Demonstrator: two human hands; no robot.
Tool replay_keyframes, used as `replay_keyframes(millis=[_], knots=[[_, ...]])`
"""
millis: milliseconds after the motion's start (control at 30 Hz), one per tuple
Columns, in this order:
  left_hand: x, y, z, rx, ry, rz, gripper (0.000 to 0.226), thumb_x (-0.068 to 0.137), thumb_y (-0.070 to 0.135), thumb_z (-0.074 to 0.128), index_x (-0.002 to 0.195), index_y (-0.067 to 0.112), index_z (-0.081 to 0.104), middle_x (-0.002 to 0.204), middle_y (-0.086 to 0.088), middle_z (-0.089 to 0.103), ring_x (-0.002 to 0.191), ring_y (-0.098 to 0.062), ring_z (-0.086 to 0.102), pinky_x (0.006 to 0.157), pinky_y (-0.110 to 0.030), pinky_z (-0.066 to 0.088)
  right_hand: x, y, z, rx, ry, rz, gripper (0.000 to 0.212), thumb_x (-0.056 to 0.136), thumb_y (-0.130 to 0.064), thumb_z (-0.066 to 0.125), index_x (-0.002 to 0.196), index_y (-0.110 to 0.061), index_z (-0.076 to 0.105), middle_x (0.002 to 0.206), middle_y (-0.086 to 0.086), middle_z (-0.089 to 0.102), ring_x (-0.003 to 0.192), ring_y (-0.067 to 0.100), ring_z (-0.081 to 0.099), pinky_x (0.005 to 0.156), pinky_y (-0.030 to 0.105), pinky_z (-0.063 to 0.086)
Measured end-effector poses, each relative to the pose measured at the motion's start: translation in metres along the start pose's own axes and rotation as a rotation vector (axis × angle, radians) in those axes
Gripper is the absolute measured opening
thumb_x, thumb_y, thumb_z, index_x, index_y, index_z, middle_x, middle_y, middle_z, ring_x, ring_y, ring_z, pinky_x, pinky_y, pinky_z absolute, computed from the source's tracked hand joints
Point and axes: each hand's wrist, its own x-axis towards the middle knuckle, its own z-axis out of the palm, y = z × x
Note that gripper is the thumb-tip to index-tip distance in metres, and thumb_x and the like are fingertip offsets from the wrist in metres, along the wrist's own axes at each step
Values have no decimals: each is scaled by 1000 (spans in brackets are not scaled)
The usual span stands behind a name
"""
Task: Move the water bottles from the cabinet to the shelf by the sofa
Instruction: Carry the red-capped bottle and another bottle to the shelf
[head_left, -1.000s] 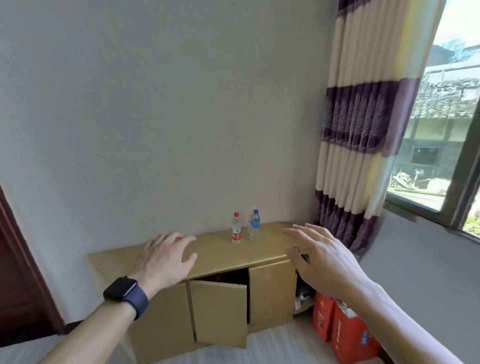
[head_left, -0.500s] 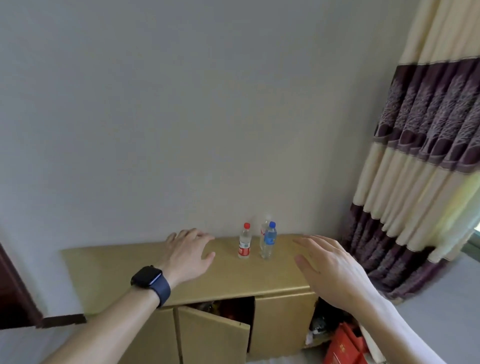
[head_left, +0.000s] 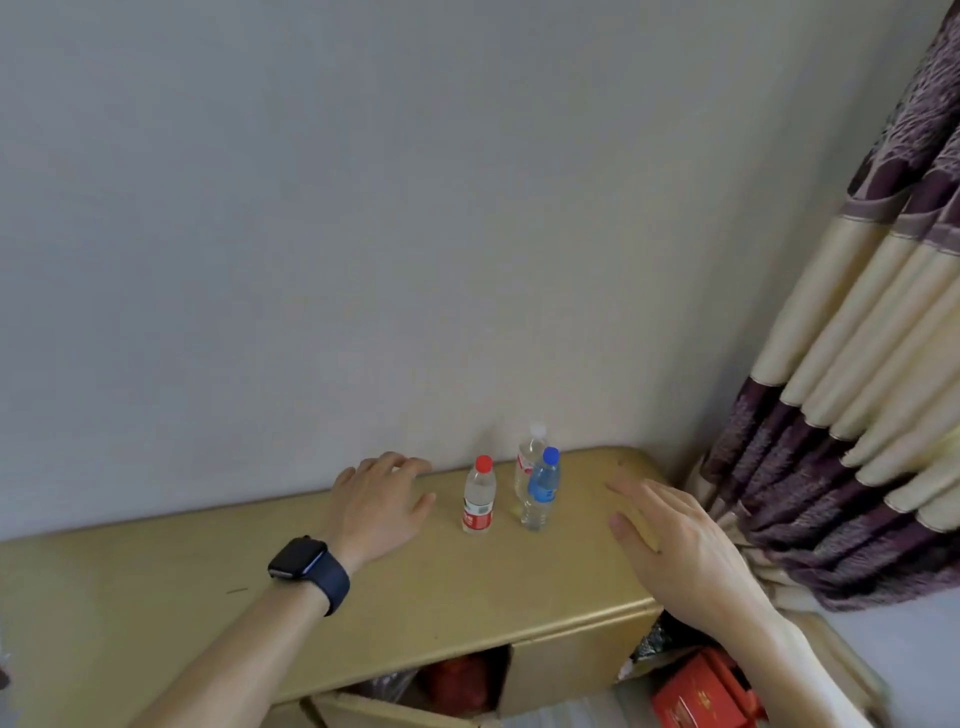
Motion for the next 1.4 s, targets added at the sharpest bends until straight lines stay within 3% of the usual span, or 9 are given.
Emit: replay_keyframes(millis=[133, 400, 467, 600, 733, 833, 1033, 1267, 1400], knots=[[53, -5, 53, -38, -119, -48, 47, 94, 47, 45, 139, 33, 46, 143, 7, 47, 127, -20, 48, 104, -36, 38, 64, 34, 47, 49, -142, 25, 39, 96, -49, 47, 134, -44, 48, 134, -24, 52, 127, 8, 43, 94, 24, 39], [163, 15, 130, -56, -356, -185, 51, 95, 43, 43, 143, 30, 34, 139, 0, 50, 123, -26, 50, 101, -40, 38, 240, 88, 116, 105, -437, 30, 53, 93, -65, 40, 140, -42, 43, 146, -16, 42, 135, 11, 38, 105, 29, 36], [183, 24, 144, -64, -363, -206, 54, 94, 48, 43, 143, 33, 30, 134, 0, 53, 118, -26, 53, 98, -39, 39, 280, 93, 132, 47, -515, 21, 56, 94, -63, 39, 144, -40, 38, 147, -9, 42, 134, 15, 40, 100, 29, 37], [207, 38, 170, -63, -417, -252, 63, 92, 55, 41, 148, 39, 17, 128, 0, 55, 115, -27, 54, 96, -39, 40, 335, 101, 171, -16, -704, 79, 59, 92, -64, 39, 145, -39, 33, 126, 4, 59, 112, 24, 54, 85, 35, 43], [219, 39, 187, -61, -443, -253, 52, 95, 53, 38, 144, 42, 25, 124, 0, 56, 109, -25, 56, 91, -37, 44, 360, 109, 207, -128, -803, 38, 37, 90, -54, 41, 121, -33, 45, 106, -4, 64, 89, 20, 57, 73, 34, 45], [225, 39, 194, -33, -442, -267, 39, 97, 48, 36, 134, 36, 37, 120, -2, 54, 103, -24, 56, 85, -36, 44, 367, 115, 226, -132, -782, 2, 18, 92, -43, 42, 102, -29, 43, 90, -4, 62, 80, 20, 57, 62, 33, 40], [230, 47, 207, -9, -427, -296, 42, 100, 50, 31, 134, 26, 33, 114, -6, 55, 98, -29, 60, 75, -38, 47, 366, 116, 240, -140, -768, 55, 18, 95, -43, 39, 101, -25, 38, 69, -12, 52, 64, 12, 51, 60, 33, 36], [231, 44, 210, 26, -459, -256, 47, 102, 51, 27, 139, 21, 29, 109, -7, 60, 87, -31, 65, 66, -36, 48, 367, 121, 238, -80, -695, 225, 34, 96, -48, 36, 112, -18, 42, 94, 2, 63, 86, 25, 60, 72, 36, 47], [226, 15, 200, -151, -407, -338, 37, 101, 49, 32, 121, 17, 34, 99, -2, 64, 81, -27, 63, 65, -36, 50, 358, 129, 211, 112, -532, 383, 30, 98, -44, 39, 111, -17, 42, 96, 7, 63, 86, 28, 59, 76, 39, 48]])
